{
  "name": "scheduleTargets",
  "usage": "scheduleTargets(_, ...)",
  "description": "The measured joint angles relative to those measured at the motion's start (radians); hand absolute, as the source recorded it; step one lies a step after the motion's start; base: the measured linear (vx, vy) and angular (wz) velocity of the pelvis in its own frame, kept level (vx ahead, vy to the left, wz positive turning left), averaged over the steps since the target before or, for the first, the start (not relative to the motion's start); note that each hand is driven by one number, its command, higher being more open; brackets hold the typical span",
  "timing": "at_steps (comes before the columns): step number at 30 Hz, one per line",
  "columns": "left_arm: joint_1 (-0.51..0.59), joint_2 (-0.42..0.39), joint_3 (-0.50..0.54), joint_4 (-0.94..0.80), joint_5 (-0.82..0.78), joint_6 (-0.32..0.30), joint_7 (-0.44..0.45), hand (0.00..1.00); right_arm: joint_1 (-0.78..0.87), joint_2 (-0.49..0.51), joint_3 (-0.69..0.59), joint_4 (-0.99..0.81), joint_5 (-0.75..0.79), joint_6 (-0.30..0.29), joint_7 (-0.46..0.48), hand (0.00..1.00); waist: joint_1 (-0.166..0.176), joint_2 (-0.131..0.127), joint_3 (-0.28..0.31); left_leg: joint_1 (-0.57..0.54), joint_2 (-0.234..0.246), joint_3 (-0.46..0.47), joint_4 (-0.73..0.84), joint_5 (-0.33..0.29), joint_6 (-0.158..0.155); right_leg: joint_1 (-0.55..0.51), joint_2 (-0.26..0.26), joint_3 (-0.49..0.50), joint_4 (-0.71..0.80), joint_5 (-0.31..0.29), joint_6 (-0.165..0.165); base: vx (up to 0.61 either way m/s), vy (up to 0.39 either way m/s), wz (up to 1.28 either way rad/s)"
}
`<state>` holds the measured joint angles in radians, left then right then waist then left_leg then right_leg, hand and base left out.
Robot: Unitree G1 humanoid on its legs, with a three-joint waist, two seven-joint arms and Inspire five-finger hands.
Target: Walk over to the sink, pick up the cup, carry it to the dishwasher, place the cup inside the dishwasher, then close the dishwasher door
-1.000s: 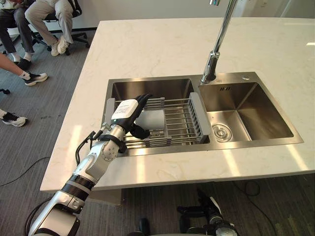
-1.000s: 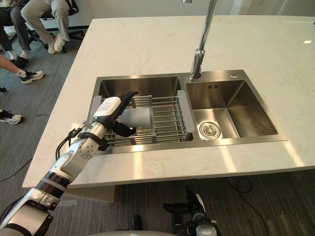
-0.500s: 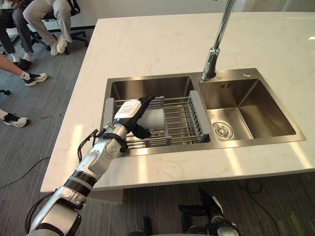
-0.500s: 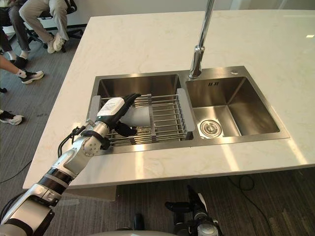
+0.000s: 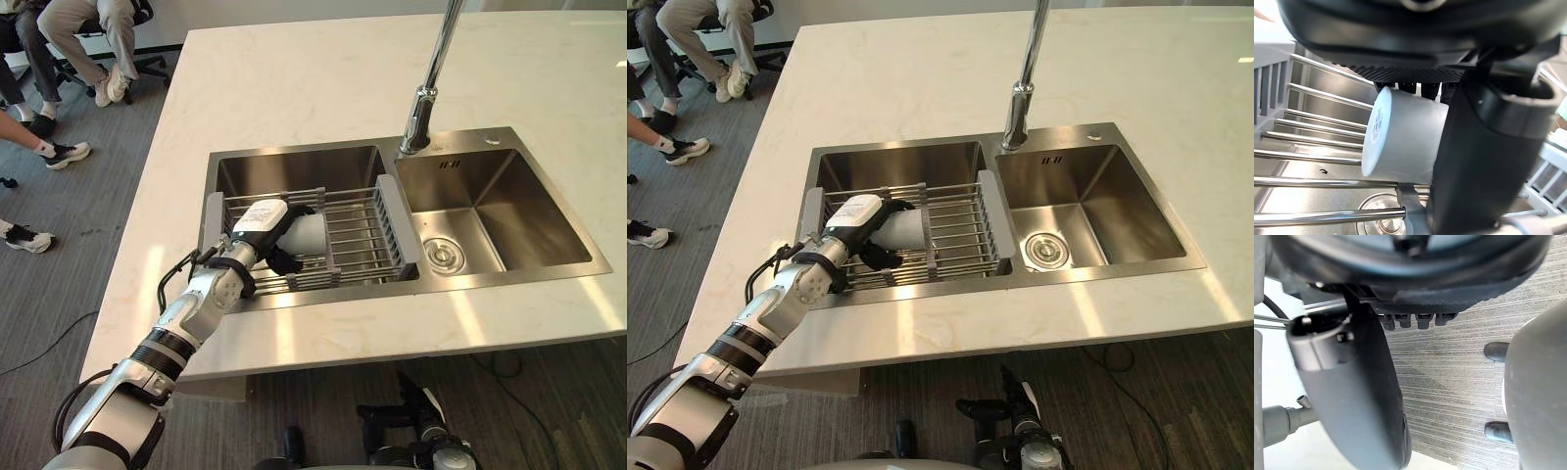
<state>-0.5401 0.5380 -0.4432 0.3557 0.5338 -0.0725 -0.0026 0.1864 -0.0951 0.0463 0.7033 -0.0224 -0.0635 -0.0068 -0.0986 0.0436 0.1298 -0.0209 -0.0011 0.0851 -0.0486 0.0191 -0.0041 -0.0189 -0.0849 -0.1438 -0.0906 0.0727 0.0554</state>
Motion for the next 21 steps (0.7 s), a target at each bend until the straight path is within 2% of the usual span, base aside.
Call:
scheduleTargets(17, -0.007, 0.011, -0.002, 0.001, -0.004, 0.003, 0.002, 0.0, -0.011, -0.001, 0.001, 0.0, 0.002, 0.0, 0.001, 1.0, 0.001, 0.0, 0.015, 0.004, -0.008, -0.006, -0.002, 0.005, 0.01, 0.006, -0.008, -0.005, 0.0, 0.004, 0.005, -0.01, -0.001, 0.01)
scheduleTargets(21, -0.007, 0.017, -0.001, -0.057, -0.026, 0.009, 0.003, 0.0, -0.009, -0.001, 0.002, 0.0, 0.002, 0.0, 0.003, 1.0, 0.009, 0.0, 0.015, 0.004, -0.009, -0.008, -0.001, 0.005, 0.012, 0.009, -0.011, -0.003, 0.0, 0.004, 0.005, -0.03, -0.002, 0.02)
